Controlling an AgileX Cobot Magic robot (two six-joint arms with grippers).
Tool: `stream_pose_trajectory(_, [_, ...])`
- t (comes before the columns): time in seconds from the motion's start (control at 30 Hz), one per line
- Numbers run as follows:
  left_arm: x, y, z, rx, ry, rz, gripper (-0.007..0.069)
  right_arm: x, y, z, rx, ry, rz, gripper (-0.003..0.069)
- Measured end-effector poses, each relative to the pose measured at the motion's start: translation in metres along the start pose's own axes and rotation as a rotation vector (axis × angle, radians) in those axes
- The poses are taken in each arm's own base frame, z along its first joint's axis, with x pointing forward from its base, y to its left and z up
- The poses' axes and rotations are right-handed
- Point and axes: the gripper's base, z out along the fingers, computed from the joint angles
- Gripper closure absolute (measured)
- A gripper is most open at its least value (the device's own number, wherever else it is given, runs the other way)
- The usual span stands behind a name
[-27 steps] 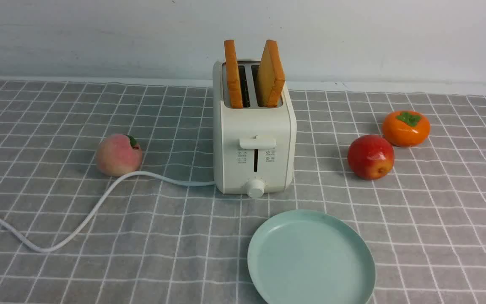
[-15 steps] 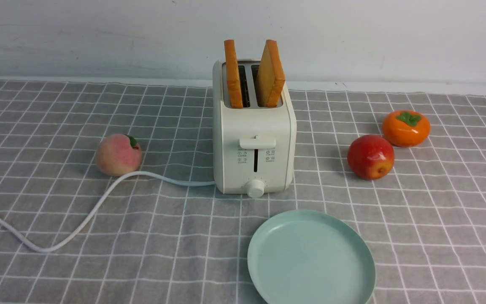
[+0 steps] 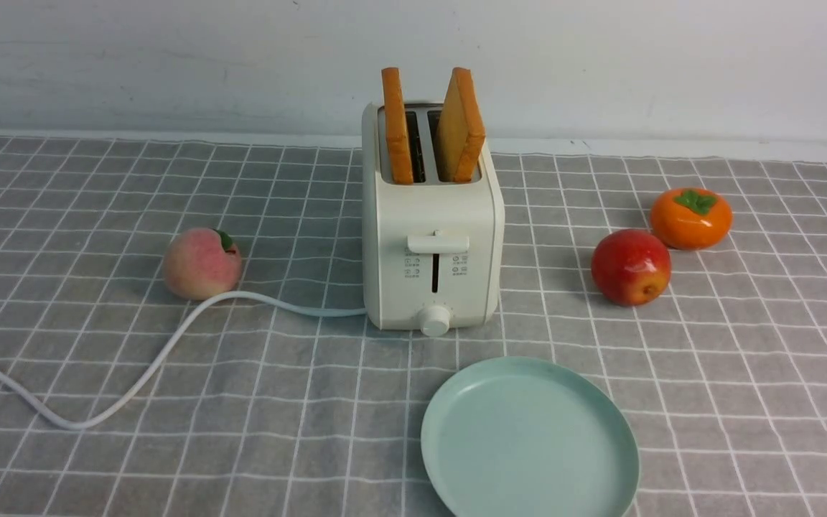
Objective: Take toasted bread from bread machine on grey coffee table place on plate.
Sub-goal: 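Grasp the toast slice in the toaster and pull it up out of the slot with the right gripper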
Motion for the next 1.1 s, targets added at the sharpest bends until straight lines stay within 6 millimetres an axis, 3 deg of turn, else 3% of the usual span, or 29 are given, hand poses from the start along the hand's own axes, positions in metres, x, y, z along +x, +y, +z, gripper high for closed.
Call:
stream_pose_trajectory(0.17, [-0.023, -0.004, -0.003, 0.042, -0.260, -0.004, 0.0387, -0.024, 0.005, -0.003, -0.055, -0.271, 0.001, 0.0419])
stream_pose_trajectory(0.6, [-0.035, -0.006, -0.007, 0.072, -0.395, -0.042, 0.0387, -0.039, 0.008, -0.009, -0.090, -0.440, 0.004, 0.0419])
stream_pose_trajectory(0.83, [-0.054, -0.011, -0.014, 0.120, -0.507, -0.121, 0.0387, -0.060, 0.007, -0.018, -0.151, -0.554, 0.243, 0.0419])
stream_pose_trajectory(0.93, [-0.091, -0.023, -0.022, 0.148, -0.575, -0.119, 0.0387, -0.097, 0.006, -0.027, -0.170, -0.580, 0.377, 0.0419])
stream_pose_trajectory(0.97, [-0.118, -0.032, -0.021, 0.153, -0.586, -0.114, 0.0387, -0.129, 0.006, -0.035, -0.177, -0.600, 0.412, 0.0419])
stream_pose_trajectory(1.0, [-0.122, -0.033, -0.020, 0.153, -0.585, -0.114, 0.0387, -0.129, 0.006, -0.033, -0.175, -0.591, 0.413, 0.0419])
stream_pose_trajectory(1.03, [-0.136, -0.038, -0.016, 0.152, -0.577, -0.112, 0.0387, -0.148, 0.007, -0.034, -0.175, -0.586, 0.415, 0.0419])
stream_pose_trajectory(1.07, [-0.171, -0.050, -0.001, 0.141, -0.517, -0.112, 0.0387, -0.181, 0.008, -0.033, -0.168, -0.557, 0.419, 0.0419])
stream_pose_trajectory(1.1, [-0.171, -0.050, -0.001, 0.141, -0.517, -0.112, 0.0387, -0.185, 0.008, -0.032, -0.167, -0.552, 0.419, 0.0419])
